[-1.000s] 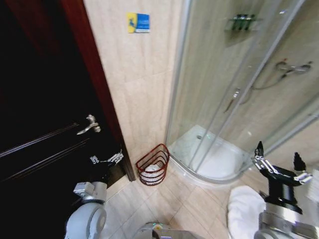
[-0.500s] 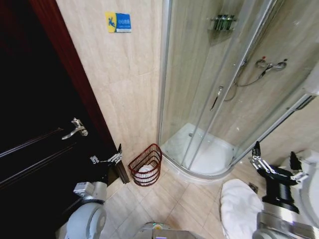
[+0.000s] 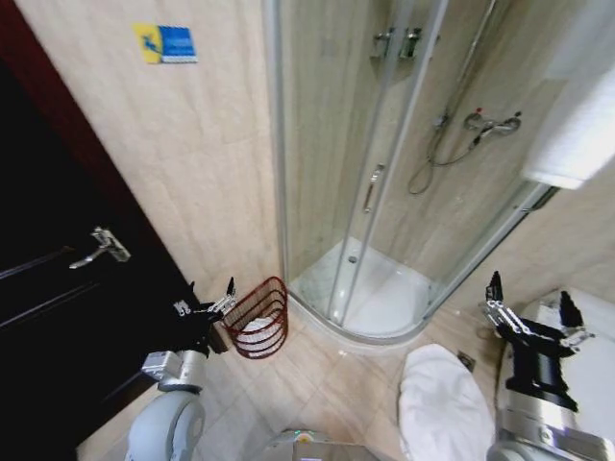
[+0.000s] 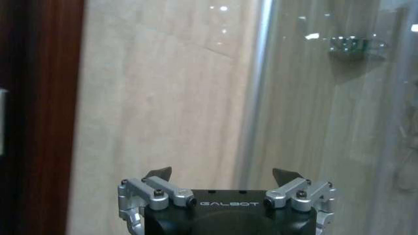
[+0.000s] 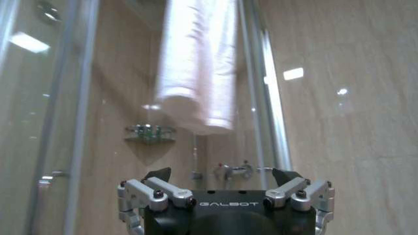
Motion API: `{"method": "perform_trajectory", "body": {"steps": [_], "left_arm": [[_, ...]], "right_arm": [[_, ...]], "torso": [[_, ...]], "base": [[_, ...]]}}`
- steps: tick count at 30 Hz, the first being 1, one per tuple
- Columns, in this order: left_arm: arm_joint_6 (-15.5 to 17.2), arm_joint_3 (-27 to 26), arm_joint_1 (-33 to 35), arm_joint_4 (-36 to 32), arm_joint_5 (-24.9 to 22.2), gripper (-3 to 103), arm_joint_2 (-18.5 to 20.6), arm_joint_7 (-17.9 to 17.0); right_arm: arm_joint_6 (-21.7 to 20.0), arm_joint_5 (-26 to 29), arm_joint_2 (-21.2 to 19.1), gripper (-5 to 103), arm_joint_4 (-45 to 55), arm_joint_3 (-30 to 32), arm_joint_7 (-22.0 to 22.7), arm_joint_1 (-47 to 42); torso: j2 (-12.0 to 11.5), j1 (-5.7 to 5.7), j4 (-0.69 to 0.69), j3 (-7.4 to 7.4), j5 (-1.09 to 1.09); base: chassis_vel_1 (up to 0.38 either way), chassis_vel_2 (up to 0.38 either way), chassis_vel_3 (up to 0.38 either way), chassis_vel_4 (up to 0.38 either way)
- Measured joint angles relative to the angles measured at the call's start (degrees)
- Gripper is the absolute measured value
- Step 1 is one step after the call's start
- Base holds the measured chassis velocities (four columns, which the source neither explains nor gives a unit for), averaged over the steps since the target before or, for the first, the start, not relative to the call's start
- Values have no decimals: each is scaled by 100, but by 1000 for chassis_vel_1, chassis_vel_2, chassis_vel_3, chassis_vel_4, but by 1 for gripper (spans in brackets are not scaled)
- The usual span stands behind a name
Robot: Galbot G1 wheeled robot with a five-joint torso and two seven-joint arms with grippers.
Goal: Discard the used towel into the hamper.
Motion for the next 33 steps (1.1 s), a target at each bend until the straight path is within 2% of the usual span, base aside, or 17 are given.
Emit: {"method": "perform_trajectory", "body": {"steps": [4,6,10,14,17,19,26,33], "left_arm": [[0,0,0,0,0,100,2,0],[-1,0,2,-2,0,100,0,1],[0,2,-1,-1,0,100,0,3],[0,3,-1,0,0,100,-1,3],[0,2,1,-1,0,100,0,1],[1,0,1,0,0,100,2,-1],[1,-1,0,0,0,100,4,-1],[1,0,-1,0,0,100,1,-1]], "right_arm": [[-3,5,-33,100,0,13,62,24],[51,98,-92,100,0,10,13,58],[53,111,-209,100,0,6,-44,140],[17,136,-321,100,1,-5,-161,212],[35,122,-348,100,1,-32,-242,229],[49,114,-359,100,2,-38,-289,234],[-62,192,-522,100,3,88,-198,318],[-335,740,-976,100,3,597,-47,561]], "torso": [[1,0,-1,-1,-5],[1,-1,1,-1,4],[1,0,-2,0,0],[0,2,0,0,-1],[0,-2,3,-1,-2],[1,-2,1,-1,-7],[1,-2,0,-1,-5],[0,1,0,0,0]], "base": [[-366,-350,366,356],[-357,-346,345,374],[-315,-337,309,291],[-83,-188,191,119],[6,-32,75,33],[93,45,-21,-2],[67,78,-67,-19],[7,54,79,75]]}}
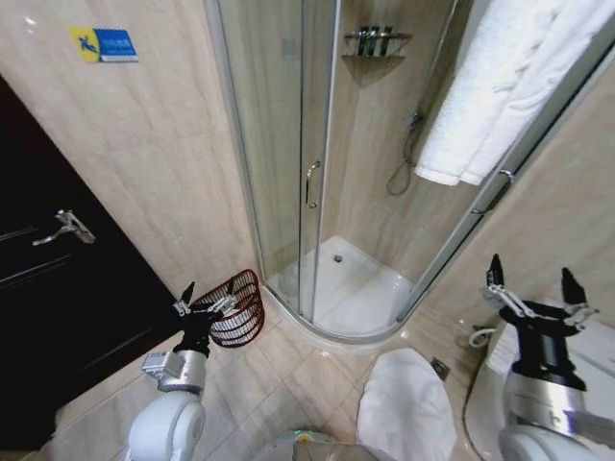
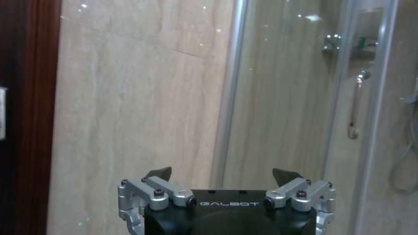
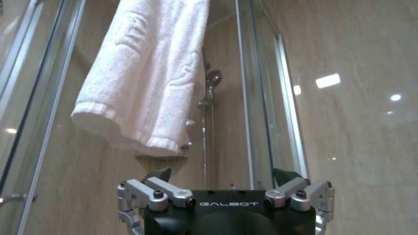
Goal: Discard the used towel into the hamper.
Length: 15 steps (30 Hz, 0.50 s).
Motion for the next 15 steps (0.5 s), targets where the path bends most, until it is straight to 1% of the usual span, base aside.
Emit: {"method": "perform_trajectory", "body": {"steps": [1,2,5,6,8,9,10,11,12,15], "left_arm": [[0,0,0,0,0,100,0,0],[0,0,0,0,0,100,0,0],[0,0,0,0,0,100,1,0],[0,0,0,0,0,100,1,0],[0,0,0,0,0,100,1,0],[0,0,0,0,0,100,1,0],[0,0,0,0,0,100,1,0],[0,0,0,0,0,100,1,0],[0,0,0,0,0,100,1,0],[0,-1,1,0,0,100,0,-1]], "right_arm": [[-42,147,-91,100,0,120,12,42],[-42,147,-91,100,0,120,12,42],[-147,471,-362,100,0,412,41,119],[-147,471,-362,100,0,412,41,119],[-244,661,-586,100,1,616,96,182],[-244,661,-586,100,1,616,96,182],[-324,782,-724,100,1,739,133,233],[-424,918,-867,100,1,886,175,285],[-424,918,-867,100,1,886,175,285],[-542,1231,-1190,100,1,1459,204,398]], "torso": [[0,0,0,0,0],[0,0,0,0,0],[0,0,-2,0,-1],[0,0,-2,0,-1],[0,-1,-1,0,-3],[0,-1,-1,0,-3],[0,-1,0,0,-4],[0,-1,0,0,0],[0,-1,0,0,0],[0,-1,1,0,-1]], "base": [[62,59,85,101],[62,59,85,101],[86,89,62,94],[124,108,56,101],[123,121,91,105],[122,121,99,110],[120,136,99,115],[124,118,112,115],[124,118,112,115],[123,115,122,125]]}}
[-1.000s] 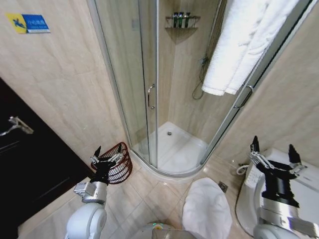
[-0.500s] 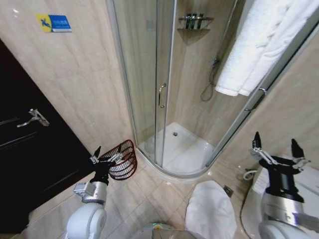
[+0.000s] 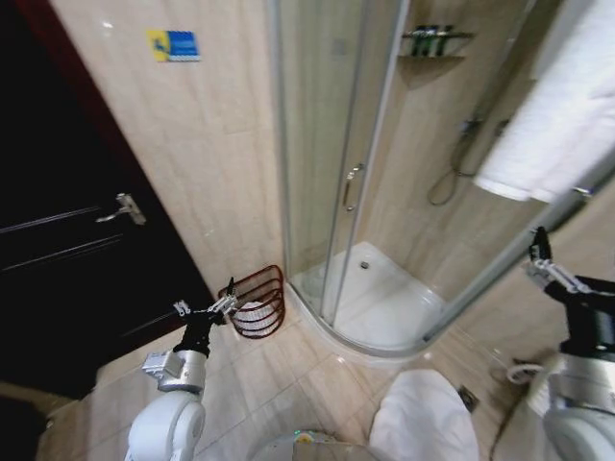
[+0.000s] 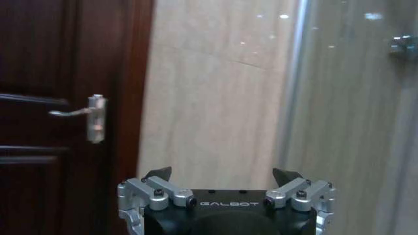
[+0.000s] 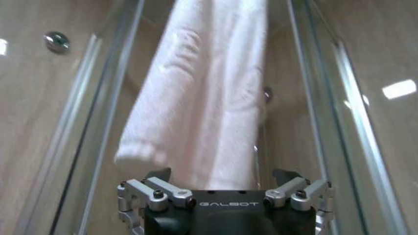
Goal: Discard the used towel into the hamper.
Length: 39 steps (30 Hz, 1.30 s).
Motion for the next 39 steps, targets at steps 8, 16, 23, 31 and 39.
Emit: {"method": "perform_trajectory", "body": {"steps": [8,16,23,31,39], "left_arm": [[0,0,-1,0,0,100,0,1],[0,0,0,0,0,100,0,1],[0,0,0,0,0,100,0,2],[0,0,-1,0,0,100,0,2],[0,1,-1,0,0,100,1,2]], "right_arm": [[-210,1073,-722,100,1,1081,8,302],[-368,2026,-1501,100,-1,1717,-131,469],[-522,2513,-2956,100,-420,2515,-138,745],[-528,2755,-4534,100,-1787,2907,-337,1174],[-441,2616,-5524,100,-2901,2053,-312,2137]], "torso": [[0,0,-2,0,-2],[0,-1,-3,0,2],[0,0,-1,0,-2],[0,0,-2,0,-2],[0,-1,-2,0,2]], "base": [[62,60,66,68],[0,0,0,0],[0,0,0,0],[0,0,0,0],[0,0,0,0]]}}
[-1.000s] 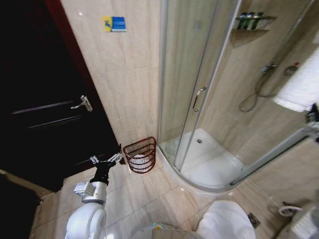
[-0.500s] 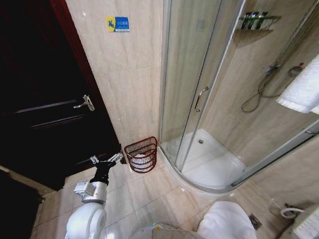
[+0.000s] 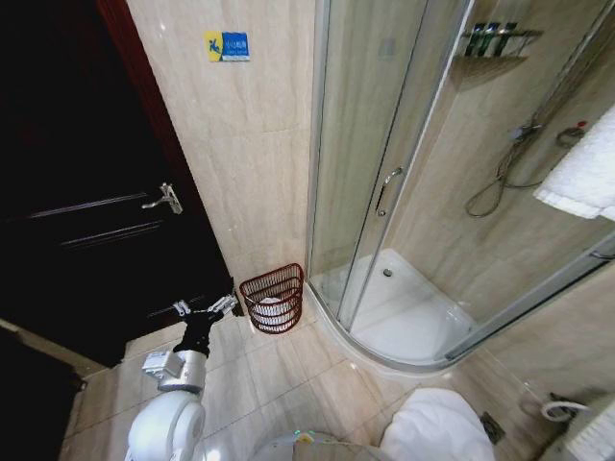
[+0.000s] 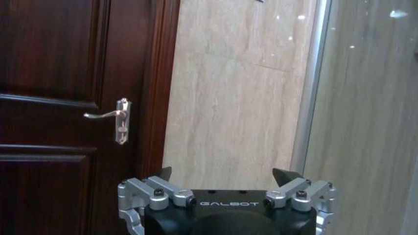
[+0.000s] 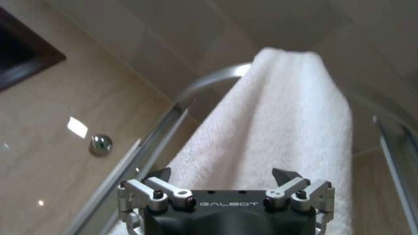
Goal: Discard the used towel into the hamper.
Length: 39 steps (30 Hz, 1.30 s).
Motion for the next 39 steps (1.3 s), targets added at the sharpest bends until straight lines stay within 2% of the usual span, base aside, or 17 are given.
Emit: {"method": "perform_trajectory", "body": {"steps": [2,3,4,7,16,22,26,29,34,37,39], "left_arm": [[0,-1,0,0,0,100,0,-1],[0,0,0,0,0,100,0,-1],[0,0,0,0,0,100,0,-1],[0,0,0,0,0,100,0,-1],[0,0,0,0,0,100,0,0],[0,0,0,0,0,100,0,-1],[0,0,0,0,0,100,0,-1],[0,0,0,0,0,100,0,-1],[0,0,0,0,0,100,0,-1],[0,0,0,0,0,100,-1,-1],[0,0,0,0,0,100,-1,-1]], "right_arm": [[46,-32,-118,100,-133,-164,36,201],[85,-57,-308,100,-323,-289,108,388],[85,-57,-308,100,-323,-289,108,388],[73,24,-791,100,-752,-334,328,542],[5,271,-1652,100,-1601,-306,378,600],[-101,476,-1950,100,-1838,-253,542,345],[-430,545,-2058,100,-2024,-76,889,86],[-520,610,-2099,100,-2114,-57,980,35],[-621,847,-2250,100,-2291,-48,1000,-3],[-781,1113,-2486,100,-2528,62,975,-80],[-839,1230,-2562,96,-2610,133,964,-123]], "torso": [[0,1,3,0,2],[0,1,2,0,-1],[0,1,2,0,-1],[0,1,0,0,-5],[1,0,0,-1,-4],[1,0,1,0,-3],[1,0,0,0,-3],[1,0,0,0,-2],[1,0,0,0,-2],[1,0,0,0,-3],[1,0,0,0,-3]], "base": [[0,0,0,0],[0,0,0,0],[0,0,0,0],[0,0,0,0],[0,0,0,0],[0,0,0,0],[0,0,0,0],[0,0,0,0],[0,0,0,0],[0,0,0,0],[0,0,0,0]]}}
